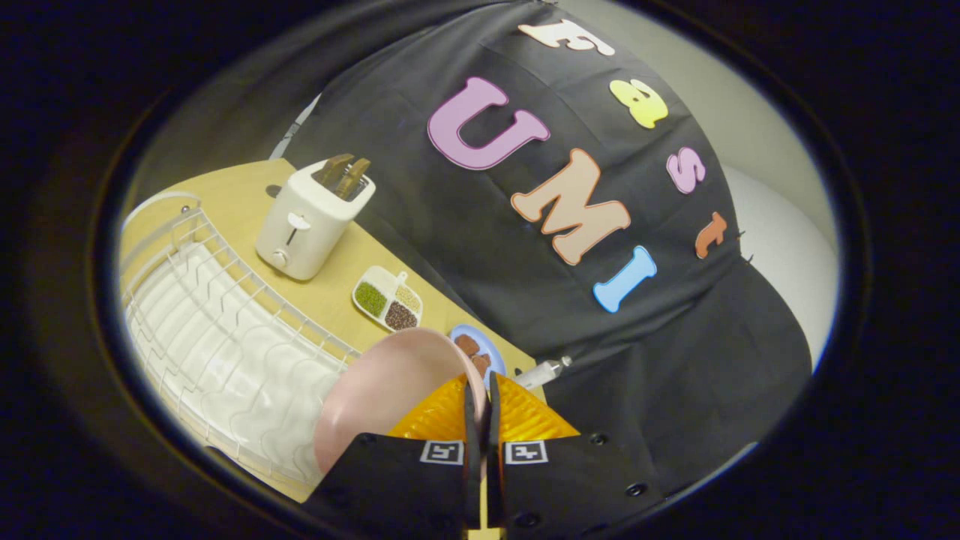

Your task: Take the plate from the dish rack, then take the spoon from the basket and place it into the plate.

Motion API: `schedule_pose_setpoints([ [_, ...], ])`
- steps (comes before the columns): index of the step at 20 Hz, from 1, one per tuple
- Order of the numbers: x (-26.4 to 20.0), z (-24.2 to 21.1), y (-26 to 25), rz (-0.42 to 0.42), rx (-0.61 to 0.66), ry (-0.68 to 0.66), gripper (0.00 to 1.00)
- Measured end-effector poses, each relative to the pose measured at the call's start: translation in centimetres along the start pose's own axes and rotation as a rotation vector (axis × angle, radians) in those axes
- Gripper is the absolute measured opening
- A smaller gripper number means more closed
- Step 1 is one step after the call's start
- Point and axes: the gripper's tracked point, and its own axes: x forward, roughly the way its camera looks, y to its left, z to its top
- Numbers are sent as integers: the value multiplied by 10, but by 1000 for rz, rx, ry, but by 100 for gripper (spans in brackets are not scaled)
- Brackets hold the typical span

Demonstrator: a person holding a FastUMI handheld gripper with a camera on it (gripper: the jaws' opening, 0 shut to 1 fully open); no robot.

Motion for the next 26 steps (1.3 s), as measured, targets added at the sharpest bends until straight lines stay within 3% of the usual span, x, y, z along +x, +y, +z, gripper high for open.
schedule_pose_setpoints([
  [7, -6, -2, -24, 34, 77, -9, 6],
  [13, -22, -23, -73, 17, 198, -5, 6],
  [21, -43, -87, -144, -41, 345, 44, 6],
  [26, -54, -132, -173, -32, 463, 71, 6],
])
